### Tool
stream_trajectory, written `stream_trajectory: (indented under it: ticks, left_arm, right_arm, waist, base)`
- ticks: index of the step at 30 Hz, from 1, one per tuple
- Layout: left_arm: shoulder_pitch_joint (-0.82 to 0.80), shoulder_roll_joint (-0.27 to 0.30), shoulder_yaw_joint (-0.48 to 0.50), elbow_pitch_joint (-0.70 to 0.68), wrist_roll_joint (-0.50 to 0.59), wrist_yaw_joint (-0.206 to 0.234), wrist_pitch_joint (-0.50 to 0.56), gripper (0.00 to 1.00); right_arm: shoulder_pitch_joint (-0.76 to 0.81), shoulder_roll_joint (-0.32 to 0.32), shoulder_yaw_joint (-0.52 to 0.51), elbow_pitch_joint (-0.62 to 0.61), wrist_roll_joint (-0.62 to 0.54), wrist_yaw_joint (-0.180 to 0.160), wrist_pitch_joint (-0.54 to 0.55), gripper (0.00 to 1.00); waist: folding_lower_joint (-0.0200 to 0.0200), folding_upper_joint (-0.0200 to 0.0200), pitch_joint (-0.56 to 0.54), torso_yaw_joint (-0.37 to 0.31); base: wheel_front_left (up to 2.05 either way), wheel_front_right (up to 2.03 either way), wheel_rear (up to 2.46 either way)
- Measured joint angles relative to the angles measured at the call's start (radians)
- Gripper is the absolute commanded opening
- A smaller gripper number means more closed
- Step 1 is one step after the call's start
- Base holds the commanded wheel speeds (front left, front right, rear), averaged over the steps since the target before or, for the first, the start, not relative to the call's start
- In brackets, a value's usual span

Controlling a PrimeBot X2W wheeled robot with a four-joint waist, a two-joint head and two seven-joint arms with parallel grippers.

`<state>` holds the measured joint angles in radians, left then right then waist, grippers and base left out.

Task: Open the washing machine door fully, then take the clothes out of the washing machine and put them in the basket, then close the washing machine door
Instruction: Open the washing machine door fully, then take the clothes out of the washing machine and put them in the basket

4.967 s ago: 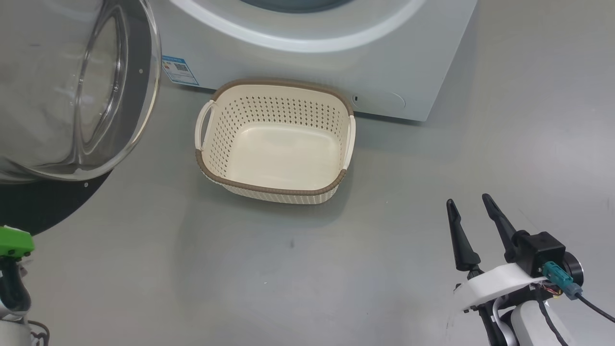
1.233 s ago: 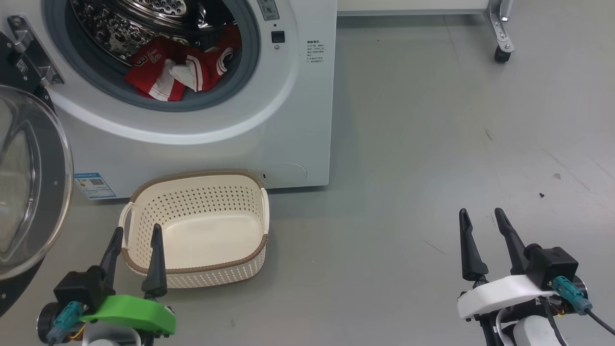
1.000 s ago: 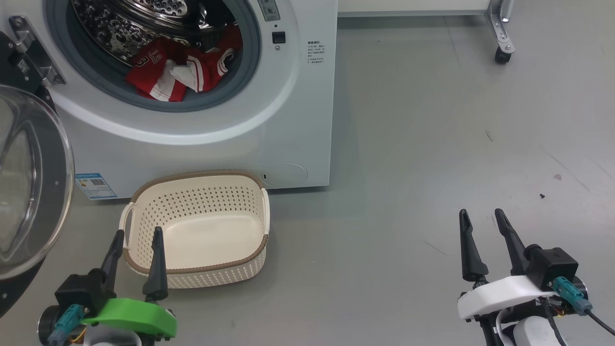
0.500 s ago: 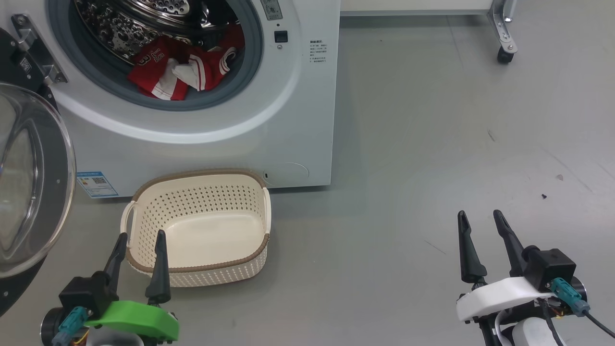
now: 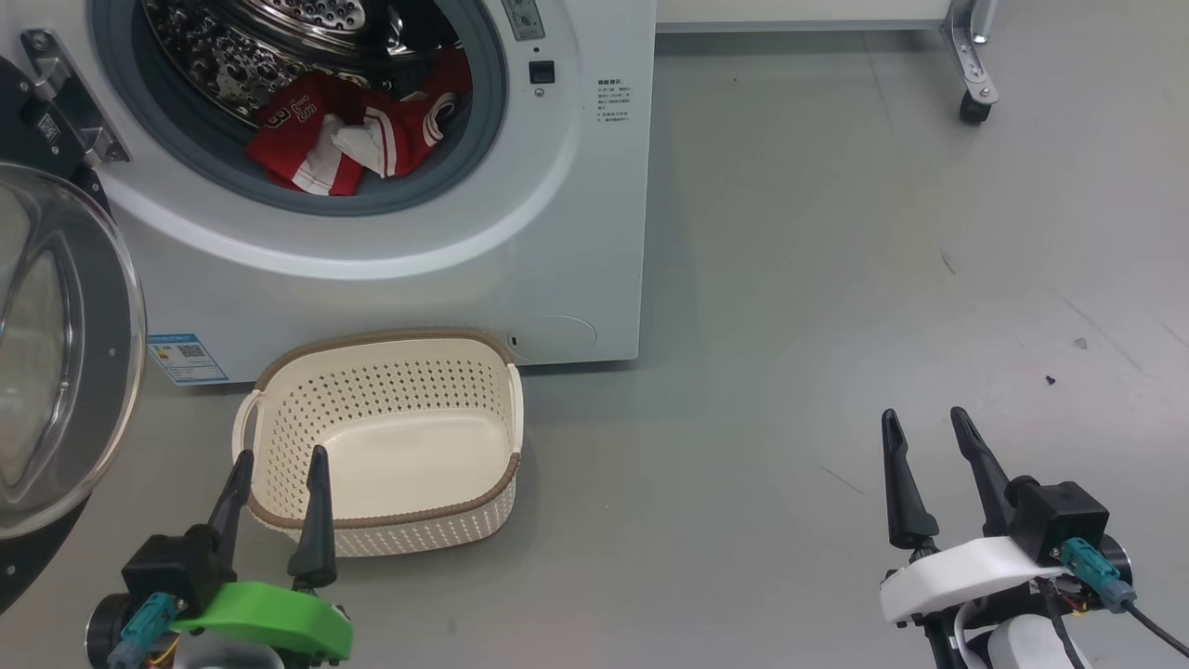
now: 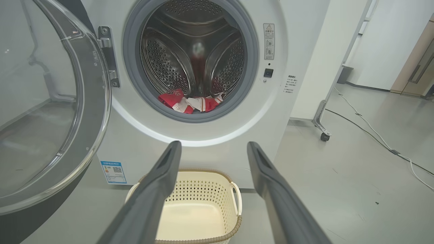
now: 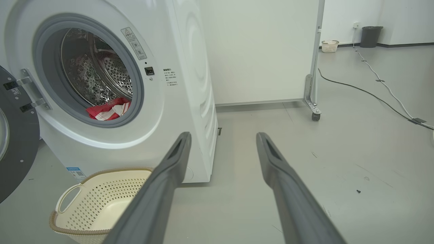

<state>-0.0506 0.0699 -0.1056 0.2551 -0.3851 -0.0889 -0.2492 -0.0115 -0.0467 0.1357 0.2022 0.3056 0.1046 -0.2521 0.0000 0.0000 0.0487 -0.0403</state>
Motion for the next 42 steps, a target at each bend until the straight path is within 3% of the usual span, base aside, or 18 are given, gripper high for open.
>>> stream_trajectory:
  ticks: [21,42]
  left_arm:
    - [0.011,-0.005,-0.015,-0.021,-0.011,-0.013,0.0,1.0]
    - [0.011,0.002,-0.004,-0.032,0.026,-0.004,0.0,1.0]
  right_arm:
    - [0.001,0.001,0.003,0.007,0.0,0.0,0.0,1.0]
    - [0.001,0.002,-0.005,0.013,0.0,0.002,0.0,1.0]
  waist:
    - [0.0,0.0,-0.004,0.006]
    - [0.0,0.0,0.003,0.012]
  base:
    - [0.33,-0.4,0.08]
    - [1.08,-1.17,0.1]
